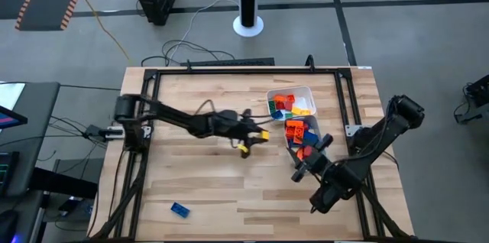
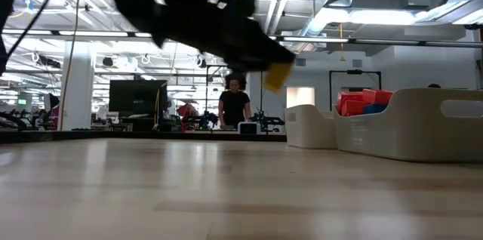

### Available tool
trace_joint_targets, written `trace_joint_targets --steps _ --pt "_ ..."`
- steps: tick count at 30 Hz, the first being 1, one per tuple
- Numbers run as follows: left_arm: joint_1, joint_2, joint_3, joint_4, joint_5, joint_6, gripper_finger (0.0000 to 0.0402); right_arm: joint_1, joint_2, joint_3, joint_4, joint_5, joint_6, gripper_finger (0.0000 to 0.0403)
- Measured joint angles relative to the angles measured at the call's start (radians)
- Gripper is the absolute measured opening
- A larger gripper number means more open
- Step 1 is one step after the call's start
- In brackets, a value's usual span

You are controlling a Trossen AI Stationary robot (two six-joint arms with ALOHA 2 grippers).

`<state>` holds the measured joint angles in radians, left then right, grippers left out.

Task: Sort blocks by size
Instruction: Put the large yellow wooden block into the gray bin

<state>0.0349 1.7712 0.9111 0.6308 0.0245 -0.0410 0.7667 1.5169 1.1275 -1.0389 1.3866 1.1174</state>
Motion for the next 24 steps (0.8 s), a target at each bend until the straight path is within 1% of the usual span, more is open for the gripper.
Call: trace_joint_targets --steps 2,6,11,16,21,24 --pt "0.002 0.078 0.082 -0.017 0.030 0.014 0.0127 0.009 0.000 0.000 0.004 0.020 0.008 0.0255" --pt "0.002 0.200 0.254 -0.012 0.045 0.041 0.0127 0.028 0.000 0.000 0.007 0.020 0.009 0.0255" --pt "0.002 0.314 0.449 -0.017 0.085 0.053 0.0127 0.051 0.000 0.000 0.008 0.021 0.009 0.0255" --pt "0.002 0.433 0.634 -0.068 0.147 0.049 0.0131 0.058 0.000 0.000 0.006 0.027 0.012 0.0255" --pt "0.002 0.538 0.751 -0.084 0.182 -0.005 0.0133 0.068 0.000 0.000 -0.001 0.029 0.027 0.0255" --pt "0.004 0.542 0.771 -0.104 0.204 -0.052 0.0146 0.081 0.000 0.000 -0.001 0.029 0.029 0.0255"
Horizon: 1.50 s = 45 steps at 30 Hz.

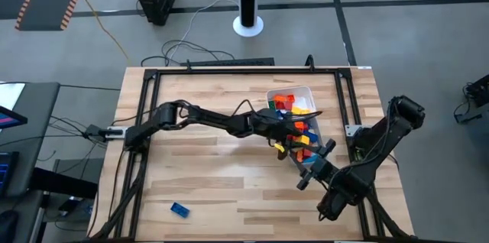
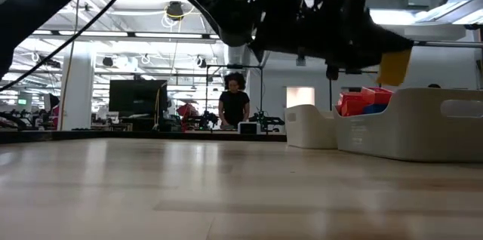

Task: Sort blocks by size
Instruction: Put the large yellow wooden block into the gray bin, then put the large blue game piece into the gray bin

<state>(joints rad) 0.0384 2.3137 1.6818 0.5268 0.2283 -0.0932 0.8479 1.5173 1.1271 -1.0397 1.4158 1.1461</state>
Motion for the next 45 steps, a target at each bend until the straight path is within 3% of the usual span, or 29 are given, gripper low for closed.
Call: trace_joint_targets --steps 8,15,21,26,31,34,37,45 --pt "0.002 -0.063 0.001 -0.078 0.056 0.040 0.0224 0.016 0.000 0.000 -0.001 0.000 0.010 0.0255" --pt "-0.004 -0.227 -0.023 -0.414 0.028 0.203 0.0226 0.040 0.000 0.000 0.002 -0.001 0.016 0.0255" --pt "-0.060 -0.441 -0.236 -0.519 -0.147 0.276 0.0209 0.088 0.000 0.000 0.008 -0.018 0.010 0.0255" --pt "-0.129 -0.681 -0.481 -0.509 -0.277 0.196 0.0206 0.087 0.003 0.000 0.064 -0.185 -0.033 0.0255" --pt "-0.291 -0.866 -0.669 -0.604 -0.283 0.002 0.0206 0.024 0.020 -0.002 0.216 -0.296 -0.200 0.0255" --pt "-0.440 -0.914 -0.723 -0.716 -0.342 -0.128 0.0206 -0.013 0.031 -0.003 0.270 -0.319 -0.279 0.0255" --pt "-0.620 -0.909 -0.729 -0.848 -0.414 -0.225 0.0206 -0.055 0.035 -0.003 0.288 -0.348 -0.306 0.0255" --pt "-0.965 -0.846 -0.729 -0.902 -0.601 -0.417 0.0206 -0.098 0.042 -0.003 0.326 -0.370 -0.310 0.0255"
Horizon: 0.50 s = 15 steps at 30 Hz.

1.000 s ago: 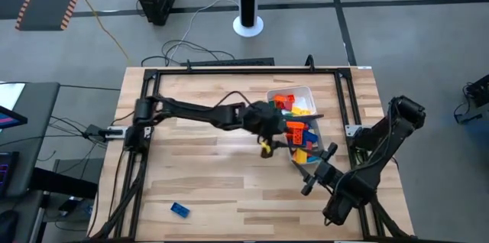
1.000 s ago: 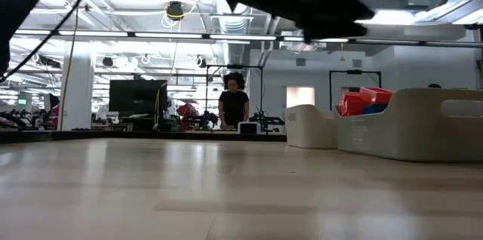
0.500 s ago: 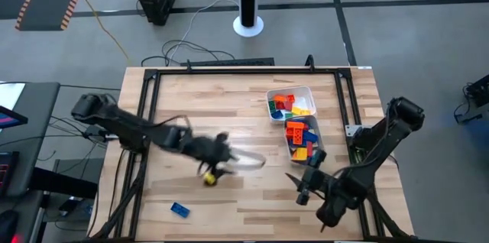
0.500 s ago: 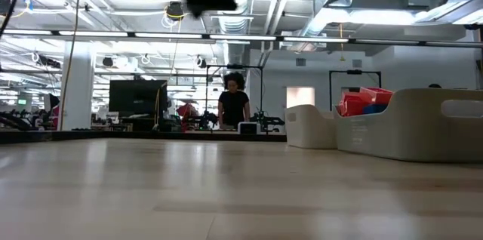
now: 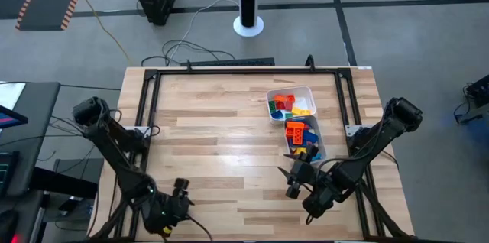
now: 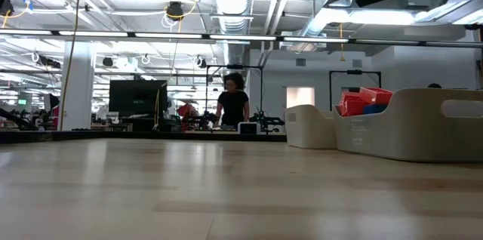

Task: Sort blocks by size
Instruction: Put the large blue game piece into the gray bin

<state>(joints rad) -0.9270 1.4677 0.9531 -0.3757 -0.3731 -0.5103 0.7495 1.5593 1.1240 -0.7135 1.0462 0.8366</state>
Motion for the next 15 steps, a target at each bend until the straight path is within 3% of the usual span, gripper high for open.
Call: trace_joint_targets --steps 6,15 --pt "-0.069 0.094 0.024 -0.121 -0.049 -0.143 0.0206 0.000 0.000 0.000 0.030 0.000 -0.026 0.0255" --pt "-0.077 0.222 0.136 -0.278 0.047 -0.146 0.0206 0.000 0.000 0.000 0.056 0.000 -0.059 0.0255"
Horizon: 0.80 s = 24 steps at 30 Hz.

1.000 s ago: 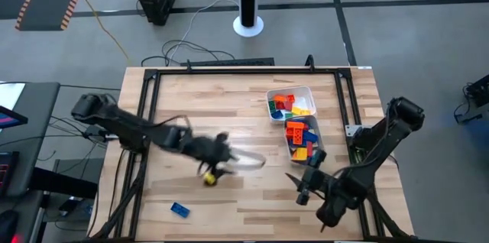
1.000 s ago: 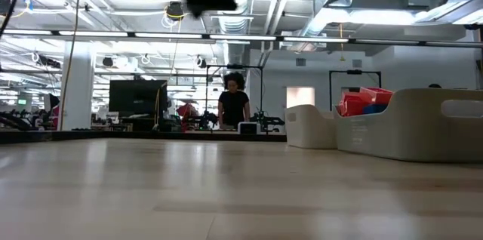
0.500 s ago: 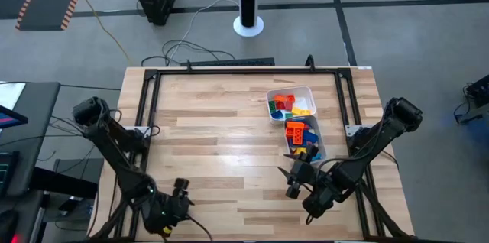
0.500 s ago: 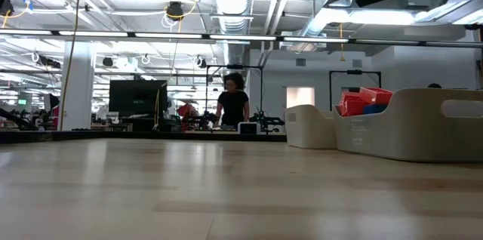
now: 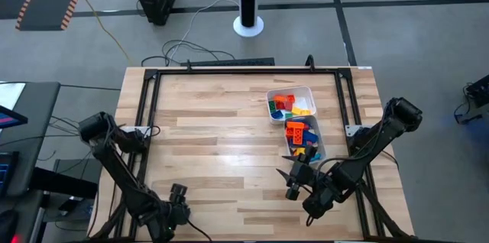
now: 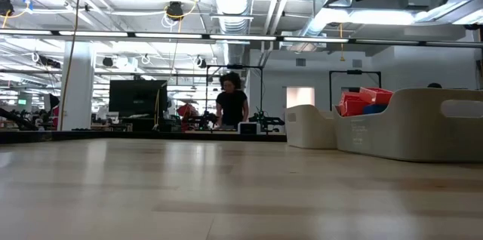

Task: Sort blocks by size
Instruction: Put the large blue game piece into the gray bin

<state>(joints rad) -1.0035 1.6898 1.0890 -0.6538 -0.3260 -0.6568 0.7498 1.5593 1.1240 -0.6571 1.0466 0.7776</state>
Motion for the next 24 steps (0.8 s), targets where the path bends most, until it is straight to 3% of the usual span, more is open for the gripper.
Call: trace_joint_targets --steps 10,24 --pt "-0.020 -0.001 -0.003 -0.066 0.046 -0.039 0.0206 0.002 0.000 0.000 0.001 0.000 0.000 0.0255" --pt "-0.017 -0.001 -0.090 -0.008 0.048 -0.011 0.0206 0.002 0.000 0.000 0.004 0.001 -0.002 0.0255"
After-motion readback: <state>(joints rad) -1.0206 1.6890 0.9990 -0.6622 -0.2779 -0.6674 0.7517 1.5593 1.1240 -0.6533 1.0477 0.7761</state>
